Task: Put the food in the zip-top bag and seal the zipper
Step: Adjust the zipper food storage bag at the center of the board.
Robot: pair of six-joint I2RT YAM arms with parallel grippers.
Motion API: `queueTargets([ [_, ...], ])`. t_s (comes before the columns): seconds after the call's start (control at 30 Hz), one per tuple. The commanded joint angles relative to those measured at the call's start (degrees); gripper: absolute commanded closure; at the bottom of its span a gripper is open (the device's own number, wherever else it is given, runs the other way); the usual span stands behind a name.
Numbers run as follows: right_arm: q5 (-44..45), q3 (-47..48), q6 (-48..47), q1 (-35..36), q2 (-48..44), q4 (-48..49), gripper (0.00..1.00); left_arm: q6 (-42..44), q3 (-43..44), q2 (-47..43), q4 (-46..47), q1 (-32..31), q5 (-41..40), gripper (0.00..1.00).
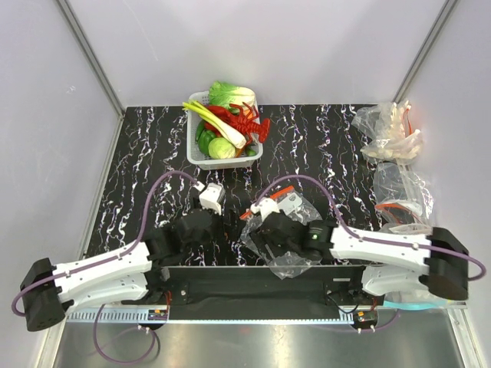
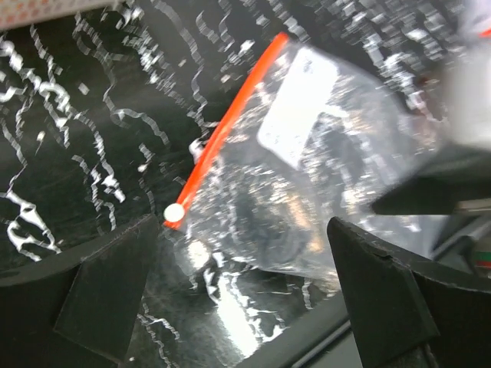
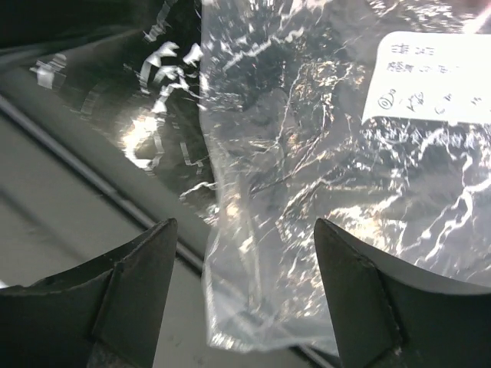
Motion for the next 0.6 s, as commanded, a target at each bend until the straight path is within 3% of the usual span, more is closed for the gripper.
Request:
queueTargets([
  [0.0, 2.07, -1.85, 6.82, 0.09, -7.85, 0.29, 0.21, -0.49, 1.23, 3.39, 0.09, 2.03, 0.61, 0.01],
  [0.07, 5.82, -2.38, 16.21, 0.01, -11.11, -2.25, 0.23, -0.41, 2.38, 6.12, 0.44, 4.23, 3.33, 0.01],
  [0.23, 14.98, -0.54, 40.62, -0.08, -12.00, -21.05, 0.22, 0.91, 7.55, 14.80, 1.23, 9.59, 10.10, 0.01],
  [0.3, 17.87, -0.18, 46.37, 0.00, -11.56, -26.92, 0.19, 1.44, 9.84, 18.06, 0.97, 10.47, 12.73, 0.01],
  [0.47, 21.40, -1.50, 63.69, -0.08, -11.29, -33.37, 0.04, 2.58, 16.16, 27.21, 0.88, 11.09, 15.91, 0.02],
  [0.57, 22.63, -3.52, 73.44, 0.00, -11.29, -35.65, 0.05, 4.16, 19.51, 32.48, -1.04, 11.09, 18.10, 0.06],
])
